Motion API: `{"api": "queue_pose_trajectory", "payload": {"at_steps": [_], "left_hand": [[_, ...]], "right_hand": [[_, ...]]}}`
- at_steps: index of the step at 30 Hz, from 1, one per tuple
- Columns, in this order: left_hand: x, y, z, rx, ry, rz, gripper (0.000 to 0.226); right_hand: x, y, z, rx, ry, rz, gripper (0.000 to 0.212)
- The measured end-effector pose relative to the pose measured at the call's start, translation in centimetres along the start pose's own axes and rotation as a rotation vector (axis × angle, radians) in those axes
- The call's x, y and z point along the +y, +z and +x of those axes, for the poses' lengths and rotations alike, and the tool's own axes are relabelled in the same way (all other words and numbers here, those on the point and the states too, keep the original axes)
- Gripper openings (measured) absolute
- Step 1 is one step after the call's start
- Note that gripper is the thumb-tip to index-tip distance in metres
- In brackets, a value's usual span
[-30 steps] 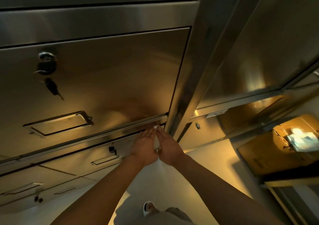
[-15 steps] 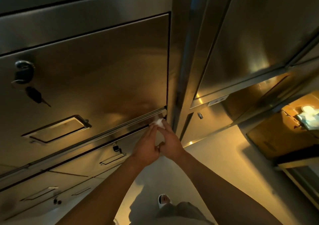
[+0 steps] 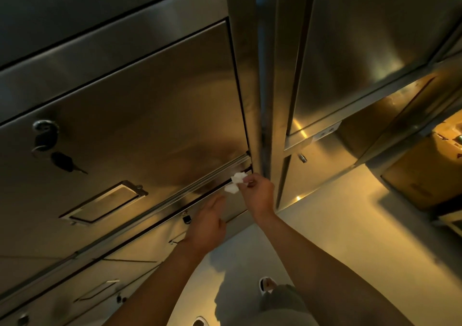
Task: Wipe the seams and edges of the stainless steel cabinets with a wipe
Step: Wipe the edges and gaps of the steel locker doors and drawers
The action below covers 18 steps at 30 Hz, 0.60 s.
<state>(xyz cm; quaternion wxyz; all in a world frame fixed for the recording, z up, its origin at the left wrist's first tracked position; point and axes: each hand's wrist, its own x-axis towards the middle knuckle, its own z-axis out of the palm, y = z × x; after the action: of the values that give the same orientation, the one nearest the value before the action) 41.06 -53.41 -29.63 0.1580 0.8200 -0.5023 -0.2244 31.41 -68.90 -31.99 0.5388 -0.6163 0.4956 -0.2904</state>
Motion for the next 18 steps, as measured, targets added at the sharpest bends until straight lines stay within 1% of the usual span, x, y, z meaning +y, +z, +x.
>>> {"api": "queue_pose_trajectory", "payload": {"at_steps": [4, 9, 13, 16, 18], "left_hand": [[-0.5, -0.5, -0.6, 0.011, 0.021, 0.016, 0.07], [-1.2, -1.3, -1.3, 0.025, 0.0, 0.018, 0.065], [-2.0, -1.5, -1.9, 0.03, 0.0, 0.03, 0.063], [-2.9, -1.4, -2.2, 0.035, 0.0, 0.028, 0.058], [-3.5, -1.4, -2.5, 0.03, -0.007, 0.022, 0.056]], "right_hand": [[-0.8, 0.8, 0.2, 0.063, 0.05, 0.029, 0.018], [-2.2, 1.3, 1.0, 0.204, 0.152, 0.134, 0.015], [-2.9, 1.4, 1.0, 0.227, 0.237, 0.201, 0.017], [-2.7, 1.7, 0.9, 0.227, 0.235, 0.243, 0.016], [-2.7, 1.7, 0.8, 0.236, 0.226, 0.249, 0.011]]}}
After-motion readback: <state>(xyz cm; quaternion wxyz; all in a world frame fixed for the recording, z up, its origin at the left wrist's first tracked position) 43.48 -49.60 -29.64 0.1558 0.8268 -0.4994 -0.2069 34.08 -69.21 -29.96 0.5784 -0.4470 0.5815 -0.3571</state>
